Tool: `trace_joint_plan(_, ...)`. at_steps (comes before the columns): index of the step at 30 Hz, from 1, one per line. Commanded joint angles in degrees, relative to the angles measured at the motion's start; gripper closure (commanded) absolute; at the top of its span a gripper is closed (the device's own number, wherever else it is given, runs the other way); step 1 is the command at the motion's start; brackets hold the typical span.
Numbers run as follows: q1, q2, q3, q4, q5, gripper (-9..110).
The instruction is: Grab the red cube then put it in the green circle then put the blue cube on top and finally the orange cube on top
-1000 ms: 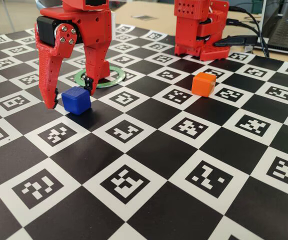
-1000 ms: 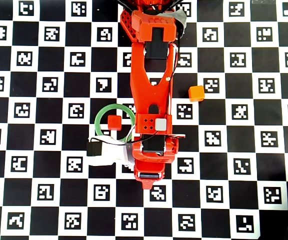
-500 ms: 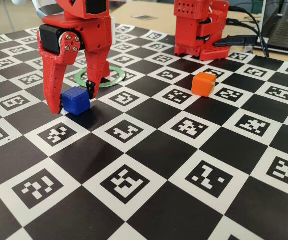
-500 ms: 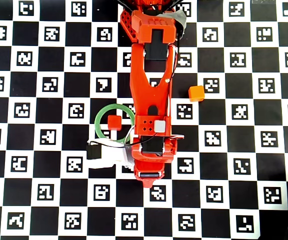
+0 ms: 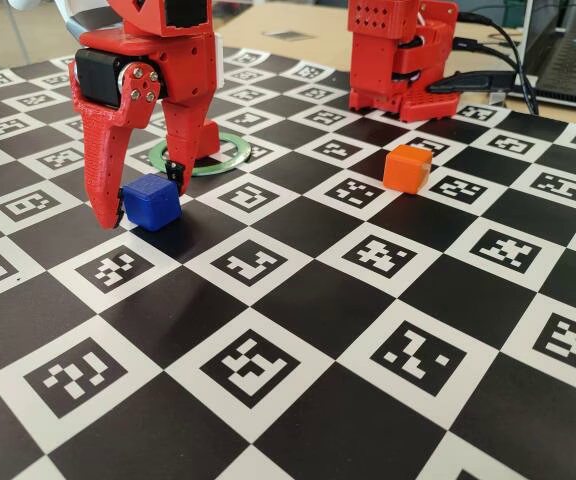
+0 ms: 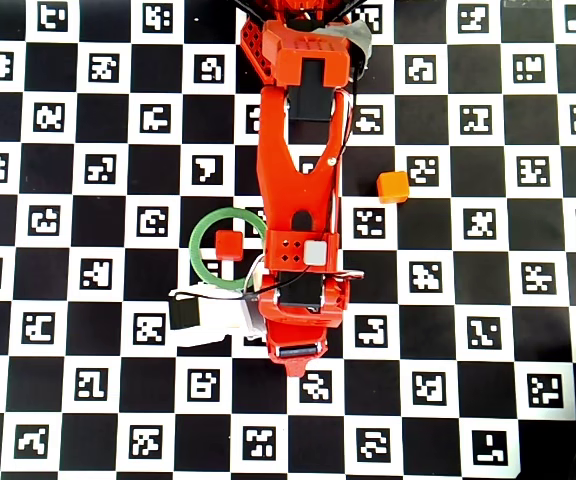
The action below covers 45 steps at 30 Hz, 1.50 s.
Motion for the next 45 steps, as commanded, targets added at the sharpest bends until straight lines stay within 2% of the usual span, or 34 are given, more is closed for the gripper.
trace_joint_plan(1, 0.44, 2.11, -0.44, -0.62, -0.88, 81)
trace_joint_plan(7, 0.44, 2.11, -0.09, -1.14, -0.88, 96)
trace_joint_plan(14, 0.35, 3.25, -0.26, -0.18, 0.09, 96)
trace_joint_plan(24, 3.69, 14.33, -4.31, 13.71, -2.29, 96)
trace_joint_plan(36, 18.72, 32.78, 6.86, 17.75, -9.14, 96)
trace_joint_plan(45, 21.45, 41.84, 19.34, 15.47, -11.51, 96)
